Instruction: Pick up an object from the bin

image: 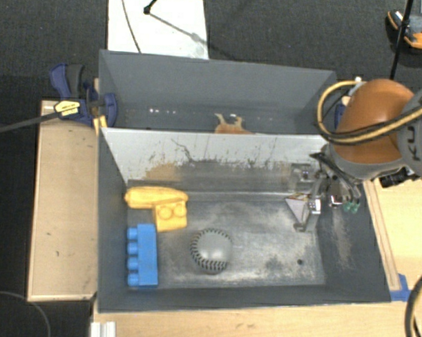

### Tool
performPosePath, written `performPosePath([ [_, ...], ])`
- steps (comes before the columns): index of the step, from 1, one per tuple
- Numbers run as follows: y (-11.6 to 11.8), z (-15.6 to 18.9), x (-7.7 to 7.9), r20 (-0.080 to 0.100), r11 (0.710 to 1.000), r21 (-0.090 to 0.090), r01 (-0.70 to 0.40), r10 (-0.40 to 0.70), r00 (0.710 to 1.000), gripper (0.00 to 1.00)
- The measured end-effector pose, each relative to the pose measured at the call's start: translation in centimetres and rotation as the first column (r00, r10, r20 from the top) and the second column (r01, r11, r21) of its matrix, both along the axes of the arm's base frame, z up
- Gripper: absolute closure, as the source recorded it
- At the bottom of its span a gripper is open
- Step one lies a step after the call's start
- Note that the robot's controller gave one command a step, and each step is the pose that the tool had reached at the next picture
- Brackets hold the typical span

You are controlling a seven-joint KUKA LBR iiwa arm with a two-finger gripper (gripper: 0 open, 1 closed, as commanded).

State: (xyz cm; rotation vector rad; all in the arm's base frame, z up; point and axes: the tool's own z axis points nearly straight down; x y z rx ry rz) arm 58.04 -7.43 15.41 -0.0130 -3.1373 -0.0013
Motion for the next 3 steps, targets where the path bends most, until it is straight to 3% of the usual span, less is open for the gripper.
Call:
performPosePath([
  [1, 0.0, 0.5, 0.2, 0.008, 1.0, -0.001, -0.002, 0.002, 1.0, 0.0],
  [2, -4.2, -4.3, 0.8, 0.016, 0.978, -0.004, -0.211, 0.211, 0.977, 0.0],
  [3, -6.7, -4.9, 0.9, 0.008, 0.987, -0.001, -0.163, 0.163, 0.987, 0.0],
])
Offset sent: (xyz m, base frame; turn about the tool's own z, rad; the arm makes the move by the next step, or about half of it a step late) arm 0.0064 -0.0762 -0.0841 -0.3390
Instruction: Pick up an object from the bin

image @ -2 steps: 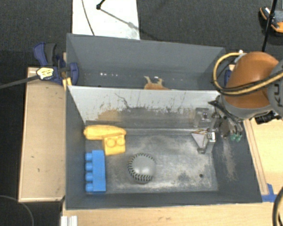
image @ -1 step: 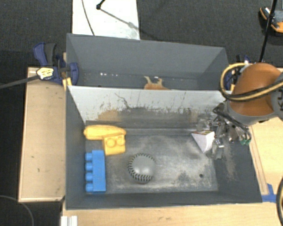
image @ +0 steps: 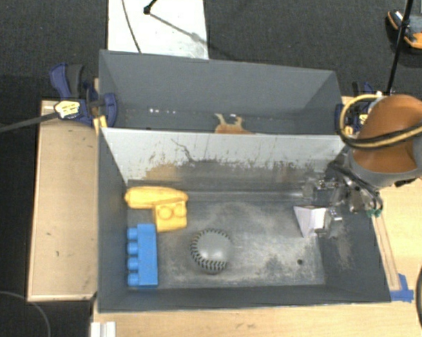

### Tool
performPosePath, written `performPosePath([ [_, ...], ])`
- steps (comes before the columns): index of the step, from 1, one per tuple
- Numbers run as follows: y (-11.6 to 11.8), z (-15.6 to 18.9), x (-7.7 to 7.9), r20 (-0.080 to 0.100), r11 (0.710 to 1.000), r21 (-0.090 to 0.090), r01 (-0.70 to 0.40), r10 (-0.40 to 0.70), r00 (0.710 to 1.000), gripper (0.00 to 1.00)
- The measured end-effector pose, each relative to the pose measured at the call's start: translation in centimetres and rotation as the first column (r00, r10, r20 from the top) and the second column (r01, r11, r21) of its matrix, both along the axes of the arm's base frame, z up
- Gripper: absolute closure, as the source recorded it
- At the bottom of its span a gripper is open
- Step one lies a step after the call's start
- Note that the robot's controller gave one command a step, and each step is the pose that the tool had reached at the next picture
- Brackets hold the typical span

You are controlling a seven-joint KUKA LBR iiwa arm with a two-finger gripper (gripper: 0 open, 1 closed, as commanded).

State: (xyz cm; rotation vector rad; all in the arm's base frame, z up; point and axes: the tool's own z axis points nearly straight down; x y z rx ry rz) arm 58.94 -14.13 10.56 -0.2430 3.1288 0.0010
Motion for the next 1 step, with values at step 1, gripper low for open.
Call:
performPosePath([
  [1, -1.21, 1.86, 0.31, 0.003, 1.0, -0.002, 0.01, -0.01, 1.0, 0.0],
])
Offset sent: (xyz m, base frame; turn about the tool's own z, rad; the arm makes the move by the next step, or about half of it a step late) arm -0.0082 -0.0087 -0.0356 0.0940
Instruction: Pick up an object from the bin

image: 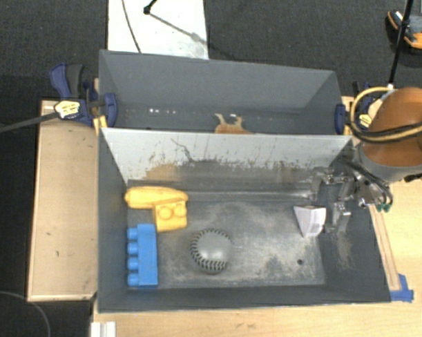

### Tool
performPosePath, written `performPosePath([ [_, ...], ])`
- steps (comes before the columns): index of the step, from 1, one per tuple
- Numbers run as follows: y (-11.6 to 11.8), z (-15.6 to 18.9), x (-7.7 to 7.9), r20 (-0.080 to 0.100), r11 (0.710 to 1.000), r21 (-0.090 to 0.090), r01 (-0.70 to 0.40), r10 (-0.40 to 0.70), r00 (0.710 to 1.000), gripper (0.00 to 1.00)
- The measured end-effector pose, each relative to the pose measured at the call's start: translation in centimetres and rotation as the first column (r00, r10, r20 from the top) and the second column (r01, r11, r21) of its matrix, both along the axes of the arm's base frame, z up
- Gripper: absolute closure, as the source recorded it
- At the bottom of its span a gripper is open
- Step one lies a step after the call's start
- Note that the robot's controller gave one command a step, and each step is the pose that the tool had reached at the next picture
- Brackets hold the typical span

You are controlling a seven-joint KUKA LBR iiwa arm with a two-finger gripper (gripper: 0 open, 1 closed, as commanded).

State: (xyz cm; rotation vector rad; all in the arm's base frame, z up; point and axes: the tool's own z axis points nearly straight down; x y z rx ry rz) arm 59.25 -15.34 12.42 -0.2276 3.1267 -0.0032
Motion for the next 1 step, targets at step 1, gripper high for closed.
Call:
performPosePath([
  [1, 0.36, -5.54, -1.12, -0.006, 0.996, 0.003, 0.085, -0.085, 0.996, 0.0],
])
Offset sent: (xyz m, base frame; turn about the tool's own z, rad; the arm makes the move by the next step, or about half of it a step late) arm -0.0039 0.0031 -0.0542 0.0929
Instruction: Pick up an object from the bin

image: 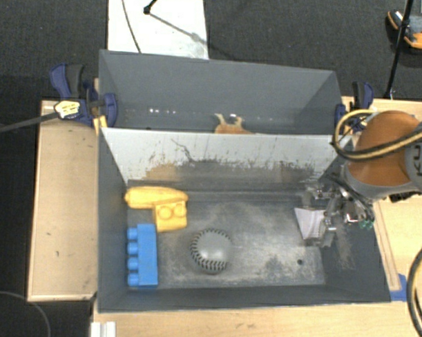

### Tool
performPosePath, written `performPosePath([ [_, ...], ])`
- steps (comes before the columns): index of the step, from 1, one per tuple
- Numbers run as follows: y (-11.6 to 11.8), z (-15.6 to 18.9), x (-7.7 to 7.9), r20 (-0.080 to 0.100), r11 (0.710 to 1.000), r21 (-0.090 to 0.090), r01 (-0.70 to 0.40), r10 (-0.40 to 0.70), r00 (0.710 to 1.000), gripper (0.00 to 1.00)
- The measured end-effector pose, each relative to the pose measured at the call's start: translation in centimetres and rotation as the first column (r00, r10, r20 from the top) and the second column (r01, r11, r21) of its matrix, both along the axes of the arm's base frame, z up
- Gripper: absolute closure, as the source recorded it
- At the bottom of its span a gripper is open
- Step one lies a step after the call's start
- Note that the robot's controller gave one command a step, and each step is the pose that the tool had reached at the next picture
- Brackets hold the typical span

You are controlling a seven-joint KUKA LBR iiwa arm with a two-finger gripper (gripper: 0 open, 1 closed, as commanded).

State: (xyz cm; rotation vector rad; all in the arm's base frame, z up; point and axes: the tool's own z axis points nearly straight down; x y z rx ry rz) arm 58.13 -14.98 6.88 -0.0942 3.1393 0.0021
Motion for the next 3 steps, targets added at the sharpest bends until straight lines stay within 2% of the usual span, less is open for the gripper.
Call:
performPosePath([
  [1, -0.06, 0.36, 0.92, 0.005, 1.0, -0.002, 0.004, -0.004, 1.0, 1.0],
  [3, -0.04, 0.73, 0.82, 0.003, 1.0, -0.001, 0.003, -0.003, 1.0, 1.0],
])
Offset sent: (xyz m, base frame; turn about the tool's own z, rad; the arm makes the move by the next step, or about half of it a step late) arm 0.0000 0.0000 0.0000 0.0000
